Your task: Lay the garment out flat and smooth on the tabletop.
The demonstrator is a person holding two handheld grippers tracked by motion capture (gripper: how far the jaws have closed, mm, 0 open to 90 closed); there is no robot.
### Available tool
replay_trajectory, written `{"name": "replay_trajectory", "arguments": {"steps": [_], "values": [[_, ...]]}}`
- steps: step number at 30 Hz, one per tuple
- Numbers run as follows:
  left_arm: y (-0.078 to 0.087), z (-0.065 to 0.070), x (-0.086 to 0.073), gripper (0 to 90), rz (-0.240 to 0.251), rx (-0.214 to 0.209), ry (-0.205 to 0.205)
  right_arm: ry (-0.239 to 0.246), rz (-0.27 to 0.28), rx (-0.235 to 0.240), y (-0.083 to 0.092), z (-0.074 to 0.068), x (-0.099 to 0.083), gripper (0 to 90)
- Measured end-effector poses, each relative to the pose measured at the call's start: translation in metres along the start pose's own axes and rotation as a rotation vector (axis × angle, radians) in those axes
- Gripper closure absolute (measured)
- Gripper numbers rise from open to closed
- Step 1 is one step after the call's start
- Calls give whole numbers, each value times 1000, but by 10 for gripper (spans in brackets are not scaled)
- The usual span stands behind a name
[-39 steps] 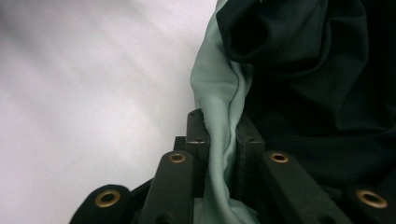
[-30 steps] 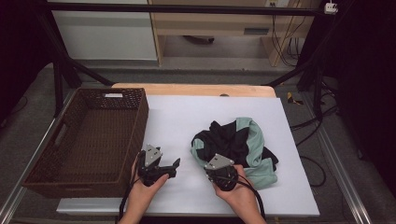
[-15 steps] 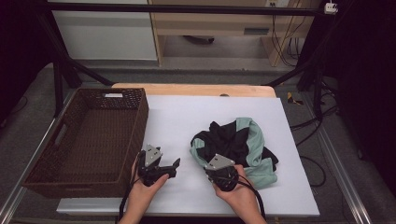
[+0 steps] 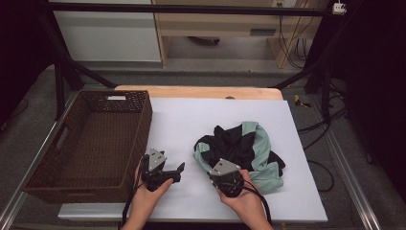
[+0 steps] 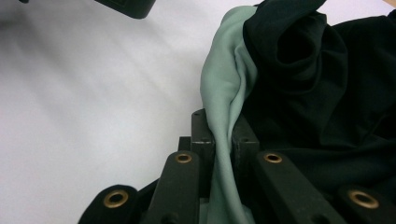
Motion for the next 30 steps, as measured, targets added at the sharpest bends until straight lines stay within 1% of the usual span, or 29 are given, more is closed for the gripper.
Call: {"name": "replay_trajectory", "arguments": {"steps": [5, 9, 12, 17, 19, 22, 27, 30], "values": [[0, 0, 0, 118, 1, 2, 2, 3, 4, 12, 1, -4, 2, 834], [0, 0, 0, 118, 0, 0, -1, 15, 8, 24, 2, -7, 4, 835], [-1, 1, 0, 118, -2, 1, -9, 16, 19, 36, 3, -10, 6, 835], [-1, 1, 0, 118, -2, 2, -9, 19, 38, 56, 5, -15, 11, 836], [-1, 1, 0, 118, -3, 3, -9, 29, 39, 62, 6, -17, 12, 836], [-1, 1, -1, 118, -5, 4, -7, 30, 45, 69, 5, -19, 13, 836], [-2, 1, -1, 118, -12, 2, -14, 29, 59, 83, 6, -21, 16, 837], [-4, 2, -3, 117, -27, 0, -20, 37, 74, 91, 10, -22, 19, 837]]}}
Point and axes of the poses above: each handheld gripper's, and its own axes: y roughly backward along the jaws, x roughly out of its top, z roughly to its right, the point moved 4 cm from there along -y, roughly forward along the jaws, and after that the axes turned 9 degrees about x, right-handed, at the moved point
